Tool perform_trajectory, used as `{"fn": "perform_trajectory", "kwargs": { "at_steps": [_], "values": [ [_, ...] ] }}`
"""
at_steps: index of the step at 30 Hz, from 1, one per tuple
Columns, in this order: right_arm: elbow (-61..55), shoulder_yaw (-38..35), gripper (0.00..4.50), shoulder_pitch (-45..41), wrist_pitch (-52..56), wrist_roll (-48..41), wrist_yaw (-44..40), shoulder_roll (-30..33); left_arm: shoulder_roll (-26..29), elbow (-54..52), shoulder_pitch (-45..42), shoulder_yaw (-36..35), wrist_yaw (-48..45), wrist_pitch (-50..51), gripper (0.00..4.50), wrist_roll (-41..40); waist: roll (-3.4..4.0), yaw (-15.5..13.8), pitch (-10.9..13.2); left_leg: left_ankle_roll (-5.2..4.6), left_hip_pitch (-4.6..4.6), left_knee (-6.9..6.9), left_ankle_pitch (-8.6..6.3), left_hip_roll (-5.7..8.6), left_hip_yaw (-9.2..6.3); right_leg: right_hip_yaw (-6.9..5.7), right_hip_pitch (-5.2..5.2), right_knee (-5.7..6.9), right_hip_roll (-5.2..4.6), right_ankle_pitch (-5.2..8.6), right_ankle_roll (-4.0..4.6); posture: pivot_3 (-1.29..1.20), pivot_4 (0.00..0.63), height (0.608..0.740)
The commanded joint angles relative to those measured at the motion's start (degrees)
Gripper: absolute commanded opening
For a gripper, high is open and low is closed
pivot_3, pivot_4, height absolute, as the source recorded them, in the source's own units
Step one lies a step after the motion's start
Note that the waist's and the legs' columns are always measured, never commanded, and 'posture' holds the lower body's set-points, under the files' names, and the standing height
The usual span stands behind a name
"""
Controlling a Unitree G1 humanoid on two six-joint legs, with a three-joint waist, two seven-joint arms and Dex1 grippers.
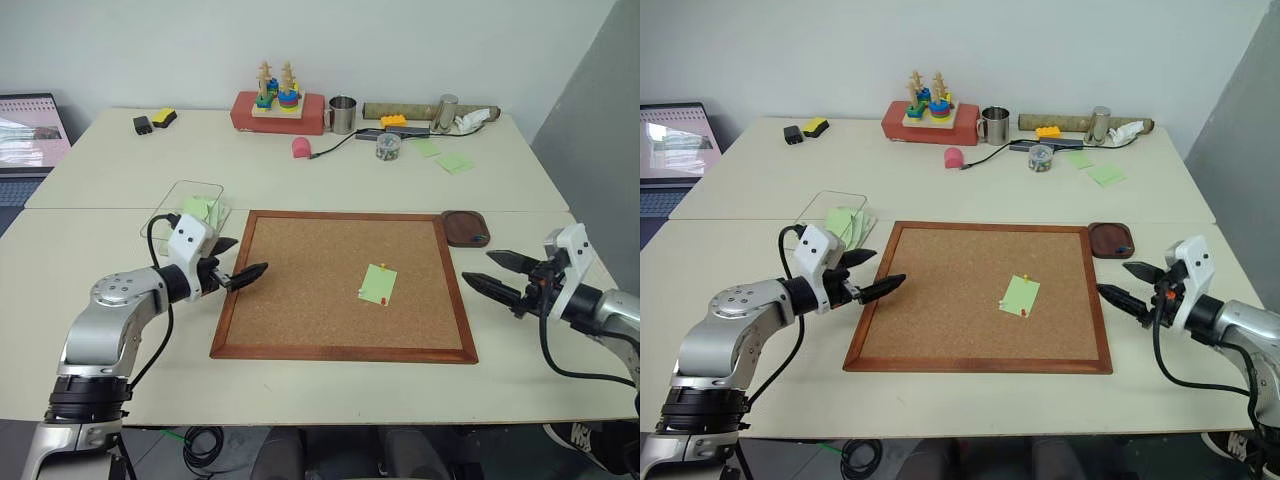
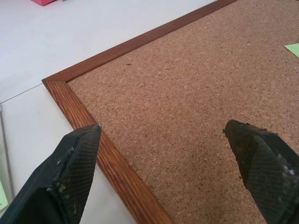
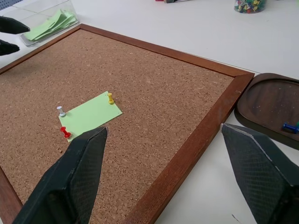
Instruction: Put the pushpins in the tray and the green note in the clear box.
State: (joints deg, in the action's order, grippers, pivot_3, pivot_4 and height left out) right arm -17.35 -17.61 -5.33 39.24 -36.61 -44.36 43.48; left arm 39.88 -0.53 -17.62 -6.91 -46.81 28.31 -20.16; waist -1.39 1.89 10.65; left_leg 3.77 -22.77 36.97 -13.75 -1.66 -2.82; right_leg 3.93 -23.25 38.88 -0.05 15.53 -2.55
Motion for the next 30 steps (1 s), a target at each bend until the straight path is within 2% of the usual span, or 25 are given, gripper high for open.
{"fn": "perform_trajectory", "kwargs": {
  "at_steps": [1, 30],
  "values": [
    [-1.73, -0.62, 4.06, -0.24, -0.72, 0.06, 0.84, -0.2, -0.05, -2.64, -0.77, -1.24, 0.05, 0.04, 4.47, -1.26, 0.0, 0.0, 0.0, 0.0, 0.0, 0.0, 0.0, 0.0, 0.0, 0.0, 0.0, 0.0, 0.0, 0.0, 0.0, 0.0, 0.15, 0.74],
    [-1.8, -0.59, 4.06, -1.02, -1.35, -0.3, 2.19, -0.87, -0.74, -4.35, -2.19, -1.84, 0.44, 1.63, 4.47, -4.21, 0.0, -0.01, 0.0, 0.0, 0.0, 0.0, 0.0, 0.0, 0.0, 0.0, 0.0, 0.0, 0.0, 0.0, 0.0, 0.0, 0.15, 0.74]
  ]
}}
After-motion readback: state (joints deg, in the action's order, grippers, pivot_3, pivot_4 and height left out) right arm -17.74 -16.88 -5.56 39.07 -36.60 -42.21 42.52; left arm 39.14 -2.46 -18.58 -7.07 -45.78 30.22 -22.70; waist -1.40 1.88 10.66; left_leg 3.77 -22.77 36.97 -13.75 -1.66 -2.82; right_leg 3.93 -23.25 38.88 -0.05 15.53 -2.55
